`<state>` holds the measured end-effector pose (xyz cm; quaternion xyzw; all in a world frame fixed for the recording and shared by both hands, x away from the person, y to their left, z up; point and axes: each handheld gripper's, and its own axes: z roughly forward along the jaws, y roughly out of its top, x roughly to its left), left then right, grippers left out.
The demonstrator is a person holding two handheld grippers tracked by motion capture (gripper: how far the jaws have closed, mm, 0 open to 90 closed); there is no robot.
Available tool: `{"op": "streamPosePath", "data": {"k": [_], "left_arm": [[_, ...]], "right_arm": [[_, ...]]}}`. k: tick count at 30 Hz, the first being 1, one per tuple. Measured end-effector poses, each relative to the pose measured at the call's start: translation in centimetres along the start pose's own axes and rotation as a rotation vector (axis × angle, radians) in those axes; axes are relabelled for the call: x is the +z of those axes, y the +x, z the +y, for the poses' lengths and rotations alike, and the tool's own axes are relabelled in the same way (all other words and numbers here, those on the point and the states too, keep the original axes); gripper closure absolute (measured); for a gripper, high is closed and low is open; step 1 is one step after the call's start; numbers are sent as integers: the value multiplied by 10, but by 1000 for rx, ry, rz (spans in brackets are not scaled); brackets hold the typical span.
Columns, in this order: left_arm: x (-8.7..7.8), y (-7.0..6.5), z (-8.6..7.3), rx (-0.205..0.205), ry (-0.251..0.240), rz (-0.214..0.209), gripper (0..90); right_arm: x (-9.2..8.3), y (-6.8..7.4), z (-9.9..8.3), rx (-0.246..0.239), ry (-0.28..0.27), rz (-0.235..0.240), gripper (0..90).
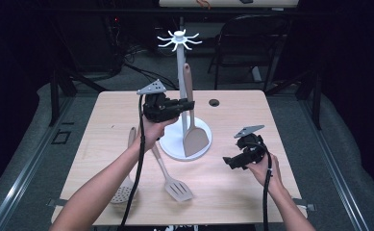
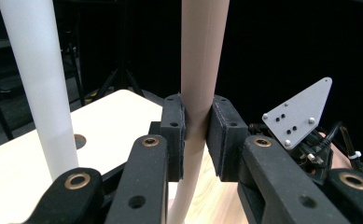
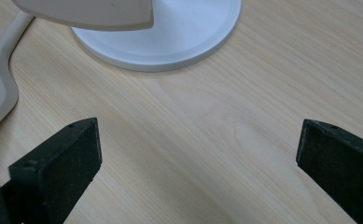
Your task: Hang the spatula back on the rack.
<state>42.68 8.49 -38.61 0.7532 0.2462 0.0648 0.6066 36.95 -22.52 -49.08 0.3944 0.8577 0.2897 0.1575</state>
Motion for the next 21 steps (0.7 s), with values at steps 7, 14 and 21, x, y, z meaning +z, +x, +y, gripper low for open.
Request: {"op": "streamPosePath", "data": {"k": [7, 14, 21], "left_arm": [[2, -1, 4, 9, 3, -7, 775], [5, -3, 12, 26, 7, -12, 775], [8, -5, 18, 35, 5, -17, 775]], "right_arm": [[0, 0, 0, -5, 1, -2, 0], [0, 0, 0, -9, 6, -8, 0], [0, 0, 0, -9, 4, -13, 0]]}}
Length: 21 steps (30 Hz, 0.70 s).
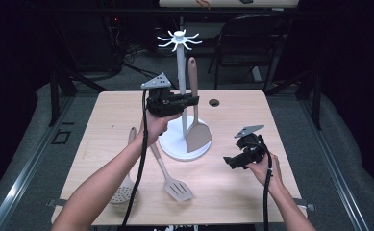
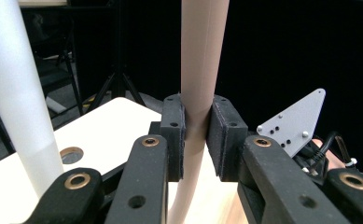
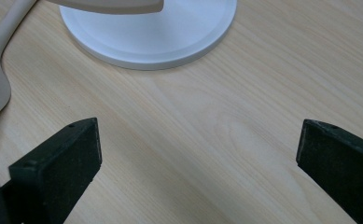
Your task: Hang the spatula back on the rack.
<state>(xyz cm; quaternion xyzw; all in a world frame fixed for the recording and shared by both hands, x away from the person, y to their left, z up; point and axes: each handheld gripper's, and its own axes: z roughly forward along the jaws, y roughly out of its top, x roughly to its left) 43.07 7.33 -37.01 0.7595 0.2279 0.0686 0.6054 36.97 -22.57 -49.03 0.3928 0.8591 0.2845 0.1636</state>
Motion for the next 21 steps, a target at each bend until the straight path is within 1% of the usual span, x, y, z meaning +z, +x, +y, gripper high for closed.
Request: {"op": "streamPosePath", "data": {"k": [6, 20, 21], "left_arm": [[2, -1, 3, 13, 6, -2, 775], [3, -3, 13, 25, -2, -3, 775], [3, -3, 14, 21, -5, 0, 775]], "right_arm": [[0, 0, 0, -2, 3, -7, 0], [0, -1, 0, -6, 9, -14, 0], [0, -1, 0, -6, 11, -14, 0]]}}
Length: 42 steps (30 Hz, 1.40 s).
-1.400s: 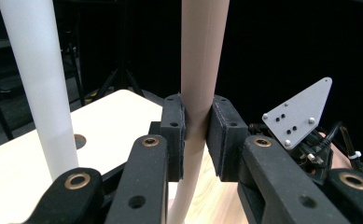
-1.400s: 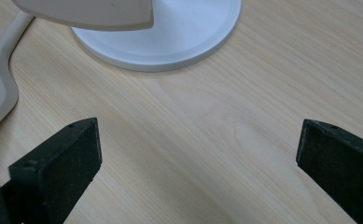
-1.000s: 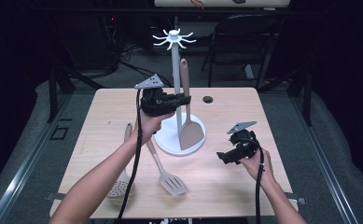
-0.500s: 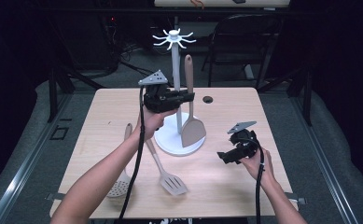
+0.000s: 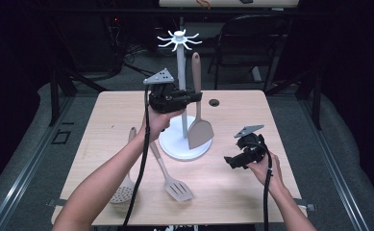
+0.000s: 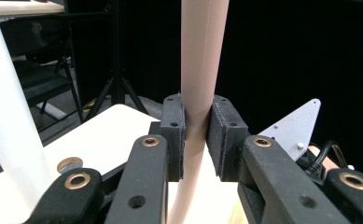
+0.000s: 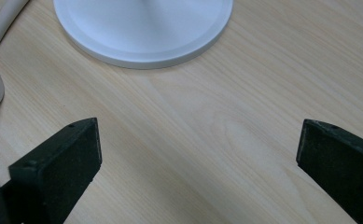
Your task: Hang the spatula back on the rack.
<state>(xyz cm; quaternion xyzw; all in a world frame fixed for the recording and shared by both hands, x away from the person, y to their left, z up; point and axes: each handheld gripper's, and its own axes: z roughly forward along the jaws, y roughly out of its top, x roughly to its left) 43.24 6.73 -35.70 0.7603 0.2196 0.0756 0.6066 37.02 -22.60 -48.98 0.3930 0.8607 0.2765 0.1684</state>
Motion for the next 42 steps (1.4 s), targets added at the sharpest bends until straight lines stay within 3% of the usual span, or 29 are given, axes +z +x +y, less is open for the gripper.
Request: {"op": "streamPosePath", "data": {"k": [9, 25, 42], "left_arm": [[-4, 4, 6, -9, -14, 0, 775], [-4, 12, 8, -60, -30, -2, 776], [-5, 30, 6, -64, -14, 43, 775]], "right_arm": [[0, 0, 0, -1, 5, 0, 0], [0, 0, 0, -1, -2, 5, 0], [0, -1, -1, 8, -2, 11, 0]]}}
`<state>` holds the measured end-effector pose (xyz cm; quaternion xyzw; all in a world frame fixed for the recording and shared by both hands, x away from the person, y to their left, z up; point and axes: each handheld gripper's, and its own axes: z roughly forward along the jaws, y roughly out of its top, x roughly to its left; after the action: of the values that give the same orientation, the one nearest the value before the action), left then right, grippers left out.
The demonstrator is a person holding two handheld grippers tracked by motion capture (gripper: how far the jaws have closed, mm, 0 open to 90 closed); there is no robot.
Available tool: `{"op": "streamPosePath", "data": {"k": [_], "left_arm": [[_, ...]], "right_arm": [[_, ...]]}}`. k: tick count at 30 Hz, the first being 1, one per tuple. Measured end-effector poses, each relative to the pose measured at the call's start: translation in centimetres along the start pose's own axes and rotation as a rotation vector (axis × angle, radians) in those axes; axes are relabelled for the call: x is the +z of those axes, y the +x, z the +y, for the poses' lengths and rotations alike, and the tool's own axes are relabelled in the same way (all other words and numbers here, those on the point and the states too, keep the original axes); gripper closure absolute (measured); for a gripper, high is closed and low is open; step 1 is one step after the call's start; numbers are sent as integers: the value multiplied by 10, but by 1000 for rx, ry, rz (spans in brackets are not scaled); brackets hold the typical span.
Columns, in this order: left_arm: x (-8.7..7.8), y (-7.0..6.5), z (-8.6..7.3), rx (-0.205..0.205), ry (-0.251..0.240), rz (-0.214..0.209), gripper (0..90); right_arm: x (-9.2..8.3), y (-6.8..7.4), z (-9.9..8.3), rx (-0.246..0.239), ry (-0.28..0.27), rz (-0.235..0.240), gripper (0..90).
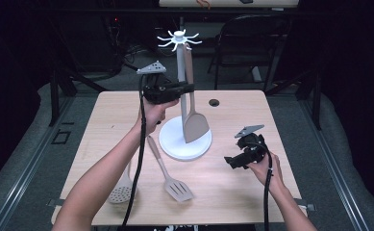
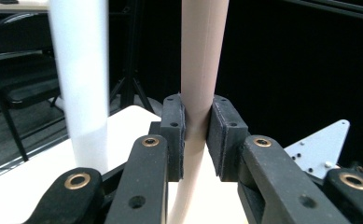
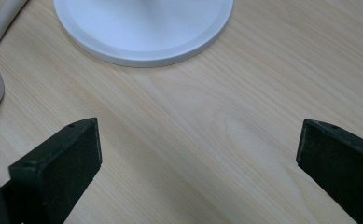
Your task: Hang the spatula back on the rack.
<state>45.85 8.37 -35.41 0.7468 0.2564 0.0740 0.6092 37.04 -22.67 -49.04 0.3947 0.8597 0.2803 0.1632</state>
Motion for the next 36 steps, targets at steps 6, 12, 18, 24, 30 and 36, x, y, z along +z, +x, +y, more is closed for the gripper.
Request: {"op": "streamPosePath", "data": {"k": [6, 12, 18, 24, 30, 36], "left_arm": [[1, -2, 1, 28, 2, 14, 775], [3, -4, 0, 39, 10, 16, 775], [2, -3, -1, 43, 17, 29, 772], [-1, -2, -1, 53, 19, 49, 691], [-5, 0, -5, 44, 26, 59, 600], [-9, 3, -12, 21, 36, 85, 483]], "right_arm": [[0, 0, 0, 1, -3, 1, 0], [0, 0, 0, -2, 4, -2, 0], [0, 0, 0, 1, -3, 0, 0], [0, 0, 0, -4, 1, -5, 0], [1, 0, 0, -1, 1, 2, 0], [1, 1, 0, -2, 5, 1, 0]]}}
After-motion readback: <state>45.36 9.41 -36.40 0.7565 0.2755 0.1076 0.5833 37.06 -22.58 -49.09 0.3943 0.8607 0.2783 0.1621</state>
